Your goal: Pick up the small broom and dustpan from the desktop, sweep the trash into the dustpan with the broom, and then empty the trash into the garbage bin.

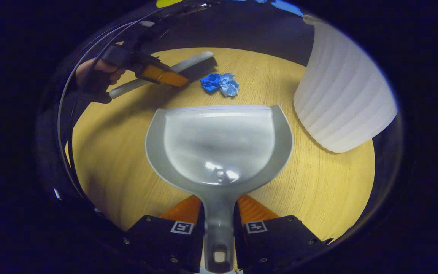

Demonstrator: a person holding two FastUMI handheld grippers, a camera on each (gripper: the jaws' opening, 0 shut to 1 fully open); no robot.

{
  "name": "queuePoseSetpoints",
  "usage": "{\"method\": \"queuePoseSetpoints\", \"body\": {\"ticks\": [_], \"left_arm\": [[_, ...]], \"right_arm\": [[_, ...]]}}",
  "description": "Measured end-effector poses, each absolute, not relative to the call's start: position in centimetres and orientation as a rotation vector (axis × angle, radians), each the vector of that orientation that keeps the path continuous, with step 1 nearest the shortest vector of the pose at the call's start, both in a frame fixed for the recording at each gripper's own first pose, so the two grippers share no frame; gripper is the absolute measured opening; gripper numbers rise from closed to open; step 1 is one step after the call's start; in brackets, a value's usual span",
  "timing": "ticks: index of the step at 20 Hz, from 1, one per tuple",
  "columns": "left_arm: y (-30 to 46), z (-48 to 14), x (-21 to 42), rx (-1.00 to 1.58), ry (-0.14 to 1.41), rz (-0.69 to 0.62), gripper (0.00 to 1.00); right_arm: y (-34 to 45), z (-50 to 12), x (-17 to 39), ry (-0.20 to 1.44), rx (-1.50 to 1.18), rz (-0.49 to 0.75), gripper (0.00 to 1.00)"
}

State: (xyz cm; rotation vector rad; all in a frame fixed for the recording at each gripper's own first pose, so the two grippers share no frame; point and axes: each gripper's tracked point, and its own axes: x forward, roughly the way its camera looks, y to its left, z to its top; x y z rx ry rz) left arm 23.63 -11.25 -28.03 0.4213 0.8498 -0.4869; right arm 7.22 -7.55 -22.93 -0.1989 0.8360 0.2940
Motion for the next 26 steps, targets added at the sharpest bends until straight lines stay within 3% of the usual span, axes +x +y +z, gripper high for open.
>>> {"method": "queuePoseSetpoints", "body": {"ticks": [4, 11, 17, 19, 26], "left_arm": [[-13.8, -28.8, 24.0, 0.481, 0.858, -0.63, 0.44], [-16.0, -26.8, 22.2, 0.483, 0.87, -0.821, 0.5], [-17.3, -24.0, 20.8, 0.484, 0.878, -0.972, 0.45], [-18.0, -24.0, 19.1, 0.477, 0.884, -1.008, 0.49], [-19.1, -23.0, 17.4, 0.411, 0.837, -0.954, 0.47]], "right_arm": [[-7.3, -22.7, 8.0, 0.85, -0.216, 0.316, 0.35], [-3.5, -18.9, 8.0, 0.847, -0.196, 0.333, 0.35], [0.3, -15.2, 10.9, 0.819, -0.144, 0.336, 0.35], [0.7, -14.5, 11.8, 0.807, -0.121, 0.332, 0.35], [0.8, -17.0, 15.4, 0.758, -0.069, 0.275, 0.35]]}}
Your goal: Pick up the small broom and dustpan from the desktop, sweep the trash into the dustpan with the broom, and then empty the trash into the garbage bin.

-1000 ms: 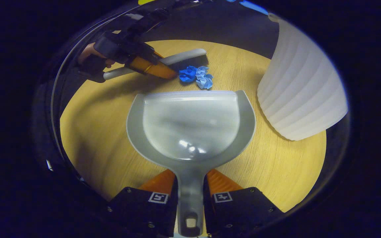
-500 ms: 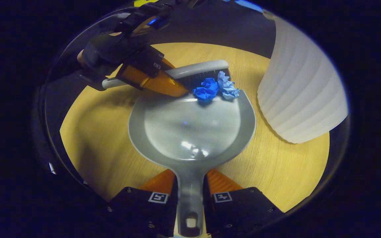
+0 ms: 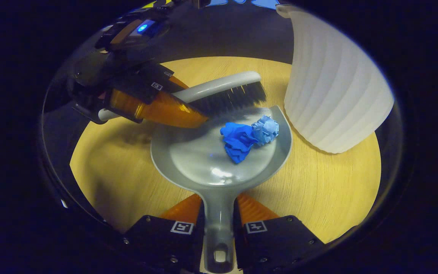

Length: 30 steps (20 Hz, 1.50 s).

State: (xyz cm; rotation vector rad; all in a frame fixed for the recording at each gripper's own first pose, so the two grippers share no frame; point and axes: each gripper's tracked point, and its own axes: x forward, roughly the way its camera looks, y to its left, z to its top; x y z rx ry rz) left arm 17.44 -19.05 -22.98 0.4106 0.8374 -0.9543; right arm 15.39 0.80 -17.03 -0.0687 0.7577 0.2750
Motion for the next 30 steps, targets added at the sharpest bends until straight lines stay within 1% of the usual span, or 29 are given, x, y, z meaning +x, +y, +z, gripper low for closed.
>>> {"method": "queuePoseSetpoints", "body": {"ticks": [1, 6, 7, 8, 10, 11, 14, 15, 16, 17, 18, 20, 22, 23, 24, 25, 29, 30], "left_arm": [[-18.8, -22.4, 17.7, 0.395, 0.821, -0.935, 0.49], [-17.2, -20.6, 19.1, 0.336, 0.731, -0.828, 0.49], [-16.8, -20.5, 19.2, 0.323, 0.718, -0.804, 0.45], [-16.6, -20.3, 19.3, 0.305, 0.706, -0.777, 0.47], [-15.8, -19.8, 19.1, 0.261, 0.696, -0.729, 0.47], [-15.2, -19.5, 19.0, 0.244, 0.692, -0.706, 0.47], [-13.4, -18.3, 18.7, 0.199, 0.683, -0.631, 0.47], [-12.7, -18.2, 18.6, 0.185, 0.678, -0.599, 0.49], [-11.9, -18.0, 18.5, 0.167, 0.676, -0.571, 0.45], [-10.9, -17.7, 18.4, 0.147, 0.671, -0.538, 0.47], [-9.7, -17.4, 18.1, 0.127, 0.67, -0.508, 0.45], [-7.0, -16.9, 17.7, 0.083, 0.666, -0.436, 0.47], [-4.2, -16.8, 17.1, 0.045, 0.668, -0.372, 0.45], [-2.9, -16.9, 16.8, 0.028, 0.667, -0.346, 0.47], [-1.7, -17.0, 16.6, 0.014, 0.664, -0.321, 0.45], [-0.6, -16.9, 16.2, -0.002, 0.66, -0.3, 0.45], [3.4, -16.7, 14.8, -0.05, 0.639, -0.24, 0.47], [3.7, -16.7, 14.2, -0.06, 0.638, -0.233, 0.49]], "right_arm": [[0.6, -17.5, 15.5, 0.756, -0.06, 0.266, 0.35], [-0.7, -19.4, 16.5, 0.728, -0.057, 0.221, 0.35], [-1.2, -19.4, 16.5, 0.715, -0.061, 0.211, 0.35], [-1.8, -19.5, 16.7, 0.705, -0.069, 0.203, 0.35], [-2.7, -19.9, 16.9, 0.687, -0.09, 0.168, 0.35], [-2.9, -20.4, 17.1, 0.696, -0.095, 0.164, 0.31], [-2.3, -19.9, 17.1, 0.66, -0.066, 0.164, 0.31], [-2.3, -19.5, 17.1, 0.642, -0.07, 0.162, 0.31], [-2.2, -19.5, 17.0, 0.624, -0.077, 0.156, 0.31], [-2.1, -19.2, 16.9, 0.6, -0.08, 0.158, 0.31], [-1.8, -19.2, 16.7, 0.583, -0.075, 0.166, 0.31], [-1.8, -18.8, 16.7, 0.558, -0.057, 0.18, 0.31], [-1.8, -18.2, 16.6, 0.535, -0.05, 0.192, 0.31], [-1.6, -17.6, 16.7, 0.521, -0.046, 0.202, 0.31], [-1.5, -16.7, 17.0, 0.505, -0.039, 0.211, 0.31], [-1.4, -15.7, 17.2, 0.491, -0.032, 0.221, 0.31], [-0.8, -10.5, 17.6, 0.406, 0.028, 0.253, 0.31], [-0.4, -9.1, 17.7, 0.384, 0.047, 0.261, 0.31]]}}
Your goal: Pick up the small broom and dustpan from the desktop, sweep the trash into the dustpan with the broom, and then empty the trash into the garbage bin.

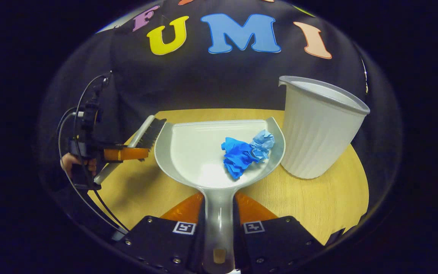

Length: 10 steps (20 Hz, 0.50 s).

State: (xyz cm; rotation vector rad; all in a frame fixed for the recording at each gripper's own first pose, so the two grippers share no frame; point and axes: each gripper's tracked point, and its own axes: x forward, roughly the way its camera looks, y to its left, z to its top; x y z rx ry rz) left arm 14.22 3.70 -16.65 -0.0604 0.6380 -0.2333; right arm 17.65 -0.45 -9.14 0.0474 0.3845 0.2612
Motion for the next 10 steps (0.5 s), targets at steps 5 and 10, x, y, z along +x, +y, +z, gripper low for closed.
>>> {"method": "queuePoseSetpoints", "body": {"ticks": [5, 10], "left_arm": [[3.1, -16.3, 12.9, -0.086, 0.626, -0.211, 0.45], [2.7, -16.4, 11.4, -0.116, 0.628, -0.211, 0.45]], "right_arm": [[-0.3, -1.6, 17.6, 0.282, 0.132, 0.281, 0.31], [-1.9, 3.1, 17.8, 0.214, 0.289, 0.276, 0.31]]}}
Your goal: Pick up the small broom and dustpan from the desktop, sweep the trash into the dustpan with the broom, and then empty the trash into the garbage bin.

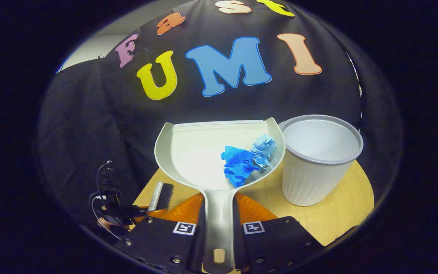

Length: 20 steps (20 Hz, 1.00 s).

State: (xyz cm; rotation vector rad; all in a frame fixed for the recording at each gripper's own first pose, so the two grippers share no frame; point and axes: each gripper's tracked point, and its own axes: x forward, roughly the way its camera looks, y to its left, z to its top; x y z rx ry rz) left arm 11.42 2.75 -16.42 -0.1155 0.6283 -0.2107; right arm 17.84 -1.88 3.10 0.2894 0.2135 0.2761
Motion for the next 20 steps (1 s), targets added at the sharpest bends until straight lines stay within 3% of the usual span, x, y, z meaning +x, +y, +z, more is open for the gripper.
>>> {"method": "queuePoseSetpoints", "body": {"ticks": [4, 6, 7, 12, 20], "left_arm": [[2.0, -16.3, 10.5, -0.113, 0.631, -0.201, 0.49], [1.7, -16.1, 10.1, -0.125, 0.635, -0.198, 0.45], [1.6, -16.1, 9.9, -0.128, 0.636, -0.195, 0.49], [1.0, -15.9, 8.9, -0.138, 0.642, -0.185, 0.45], [-1.1, -15.5, 8.1, -0.124, 0.646, -0.186, 0.47]], "right_arm": [[-4.1, 6.0, 19.6, 0.175, 0.463, 0.281, 0.31], [-5.4, 6.7, 20.0, 0.163, 0.551, 0.282, 0.31], [-6.0, 6.9, 20.3, 0.162, 0.594, 0.283, 0.31], [-8.2, 8.1, 21.1, 0.127, 0.881, 0.338, 0.3], [-11.0, 9.4, 21.7, 0.061, 1.207, 0.413, 0.3]]}}
